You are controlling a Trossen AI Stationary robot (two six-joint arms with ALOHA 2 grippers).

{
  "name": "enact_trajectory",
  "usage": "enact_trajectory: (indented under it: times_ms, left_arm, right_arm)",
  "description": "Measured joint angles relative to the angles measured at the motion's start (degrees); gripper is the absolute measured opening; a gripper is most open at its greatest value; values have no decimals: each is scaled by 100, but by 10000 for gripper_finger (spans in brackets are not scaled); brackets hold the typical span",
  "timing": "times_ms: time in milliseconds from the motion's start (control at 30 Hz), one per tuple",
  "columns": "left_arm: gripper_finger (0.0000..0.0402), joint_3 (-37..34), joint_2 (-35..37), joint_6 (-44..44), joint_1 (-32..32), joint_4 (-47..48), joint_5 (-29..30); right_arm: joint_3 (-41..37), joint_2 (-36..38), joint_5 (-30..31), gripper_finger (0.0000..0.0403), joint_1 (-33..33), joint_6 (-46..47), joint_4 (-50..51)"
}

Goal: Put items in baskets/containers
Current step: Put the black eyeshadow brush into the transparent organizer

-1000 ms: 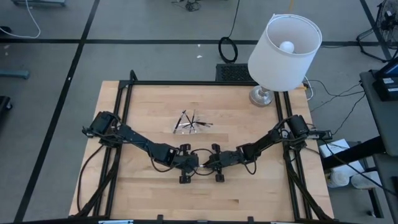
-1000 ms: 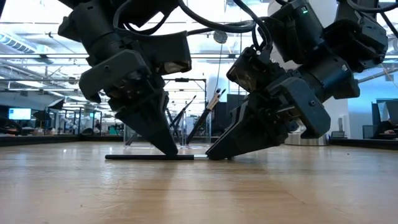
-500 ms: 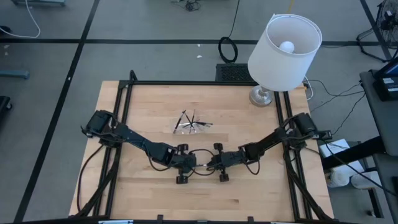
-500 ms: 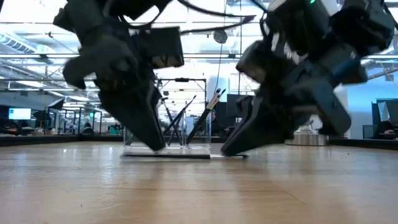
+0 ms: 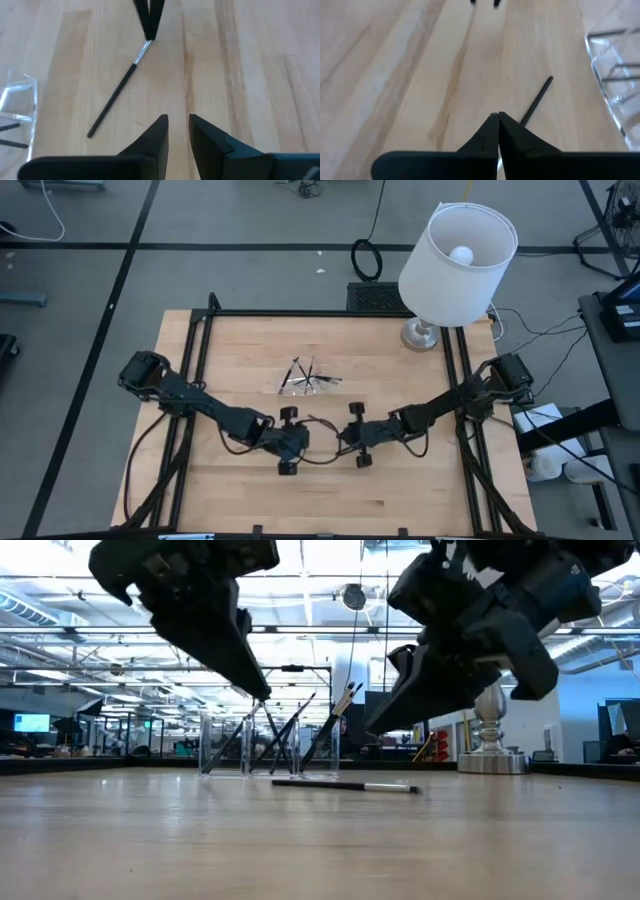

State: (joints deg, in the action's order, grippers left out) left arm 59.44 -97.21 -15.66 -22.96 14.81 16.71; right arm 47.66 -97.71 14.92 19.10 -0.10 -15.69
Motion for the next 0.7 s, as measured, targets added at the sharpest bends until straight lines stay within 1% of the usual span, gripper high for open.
enact_trajectory:
  times_ms: [133,200,267,333,400,533,600,700]
  left_arm:
    - [85,2,-30,-136,42,26,8]
    - [85,2,-46,-247,40,50,7]
    - [85,0,-46,-250,-2,44,2]
    - [85,1,-44,-273,-44,37,0]
    - [85,0,-45,-303,-79,41,-8]
    - [85,2,-44,-315,-129,37,-6]
    - [85,2,-44,-342,-152,38,-5]
    - [85,-4,-44,-403,-155,40,-7]
  right_arm:
    - [2,-34,80,0,15,321,413]
    - [-2,-41,518,7,21,374,902]
    - [-2,-14,1031,23,13,341,1311]
    - [-4,150,1257,45,-2,386,1639]
    - [1,326,1139,70,-82,522,1729]
    - [-97,711,386,113,-315,945,2006]
    - [-195,861,171,125,-423,1124,2135]
    - [-412,947,147,131,-595,1152,2292]
